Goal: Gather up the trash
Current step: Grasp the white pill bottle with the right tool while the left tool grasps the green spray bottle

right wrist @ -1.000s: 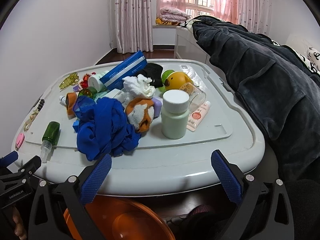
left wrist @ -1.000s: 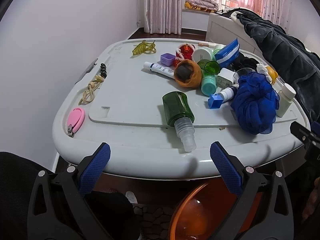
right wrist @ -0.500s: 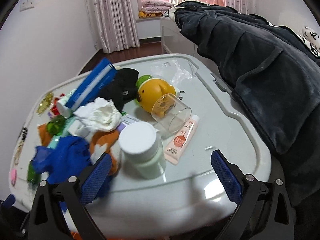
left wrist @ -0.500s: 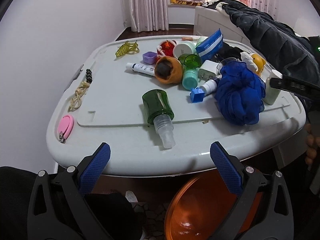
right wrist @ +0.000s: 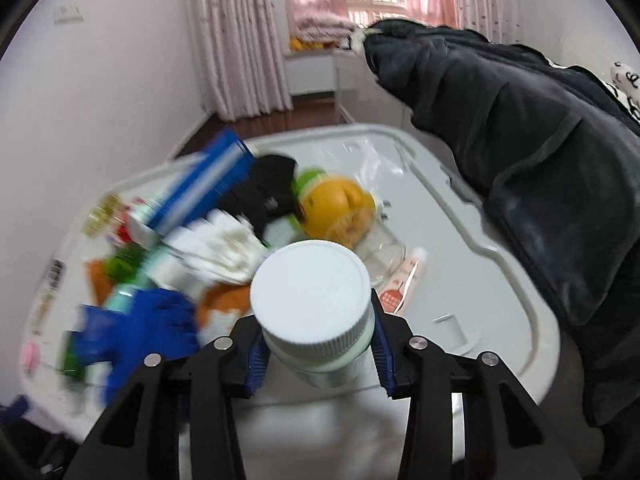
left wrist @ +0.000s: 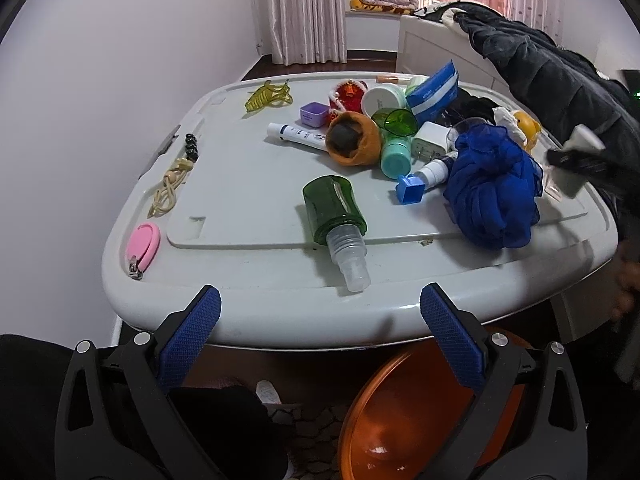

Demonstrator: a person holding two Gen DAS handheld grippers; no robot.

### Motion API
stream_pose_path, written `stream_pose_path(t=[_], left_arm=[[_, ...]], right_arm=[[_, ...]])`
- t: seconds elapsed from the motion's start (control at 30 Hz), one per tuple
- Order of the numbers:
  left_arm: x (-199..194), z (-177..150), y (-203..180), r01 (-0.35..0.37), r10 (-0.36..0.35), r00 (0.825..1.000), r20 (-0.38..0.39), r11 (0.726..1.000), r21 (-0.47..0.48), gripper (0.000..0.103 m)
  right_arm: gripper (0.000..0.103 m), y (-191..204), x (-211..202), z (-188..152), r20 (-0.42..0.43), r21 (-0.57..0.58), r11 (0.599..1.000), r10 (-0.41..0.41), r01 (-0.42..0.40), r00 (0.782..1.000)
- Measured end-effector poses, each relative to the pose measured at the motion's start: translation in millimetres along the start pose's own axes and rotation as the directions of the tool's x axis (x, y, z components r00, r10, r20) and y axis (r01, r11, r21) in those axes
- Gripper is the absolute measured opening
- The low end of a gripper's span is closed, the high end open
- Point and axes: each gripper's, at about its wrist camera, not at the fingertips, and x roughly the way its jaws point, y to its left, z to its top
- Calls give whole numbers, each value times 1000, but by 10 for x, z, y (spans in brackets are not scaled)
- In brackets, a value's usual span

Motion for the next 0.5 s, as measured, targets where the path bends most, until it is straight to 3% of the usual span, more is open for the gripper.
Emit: stream_pose_path(t=[0.07, 0.13, 0.2, 0.5], left_arm=[[-10, 9, 17, 10, -10, 1000, 4, 1000, -11, 97], [-14, 33, 0, 23, -22, 1000, 8, 1000, -20, 97], [19, 80, -55, 31, -31, 999, 11, 999, -21, 97], [588, 407, -168, -80, 78, 996, -40, 994, -70, 96]], right_arm=[[43, -65, -243, 75, -4, 8, 996, 87, -87, 996], [43, -91, -444, 114, 4, -30, 993, 114, -114, 994], [43, -115, -557, 113, 15, -68, 992, 108, -107, 994], [43, -268, -607, -32, 28, -52, 991, 125, -123, 992]])
